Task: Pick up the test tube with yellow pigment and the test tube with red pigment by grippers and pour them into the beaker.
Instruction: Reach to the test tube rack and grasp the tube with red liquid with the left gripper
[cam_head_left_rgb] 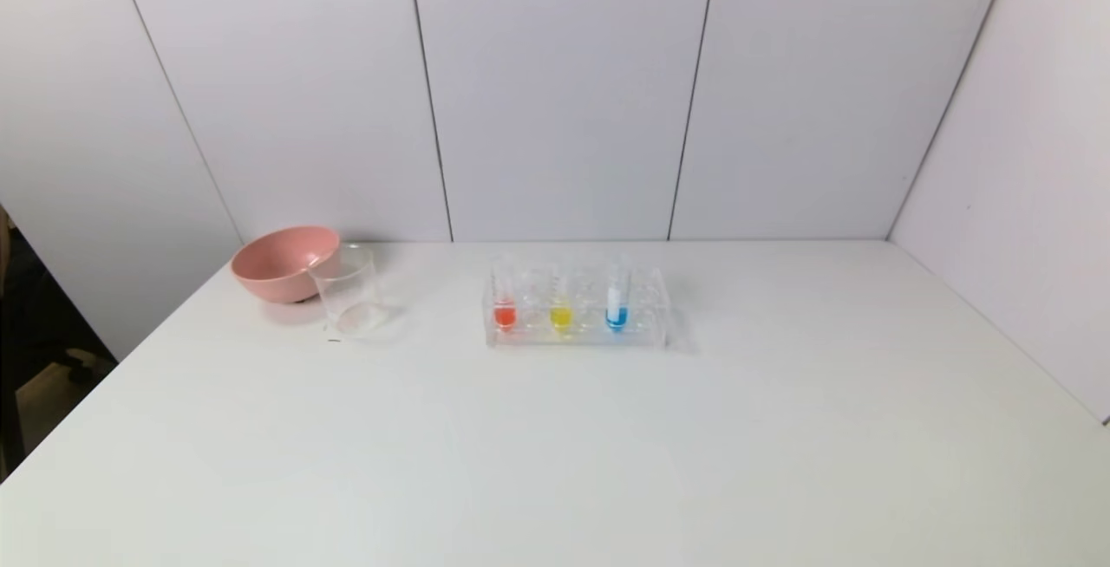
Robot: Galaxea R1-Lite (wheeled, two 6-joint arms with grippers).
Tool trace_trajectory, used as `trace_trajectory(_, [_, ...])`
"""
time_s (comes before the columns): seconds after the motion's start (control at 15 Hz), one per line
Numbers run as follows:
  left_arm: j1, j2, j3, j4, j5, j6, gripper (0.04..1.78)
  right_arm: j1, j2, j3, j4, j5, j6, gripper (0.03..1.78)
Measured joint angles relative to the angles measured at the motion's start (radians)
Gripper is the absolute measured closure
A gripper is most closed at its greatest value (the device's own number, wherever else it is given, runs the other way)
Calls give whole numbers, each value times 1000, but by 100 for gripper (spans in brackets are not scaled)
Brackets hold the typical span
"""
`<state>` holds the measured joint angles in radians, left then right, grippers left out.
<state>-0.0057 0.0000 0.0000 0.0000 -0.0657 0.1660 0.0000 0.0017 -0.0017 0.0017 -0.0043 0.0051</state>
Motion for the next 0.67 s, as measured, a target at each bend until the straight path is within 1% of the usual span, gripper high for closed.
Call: trace_trajectory(0.67, [0, 0, 0, 0, 1, -18, 4, 0, 0, 0, 0, 0, 0, 11])
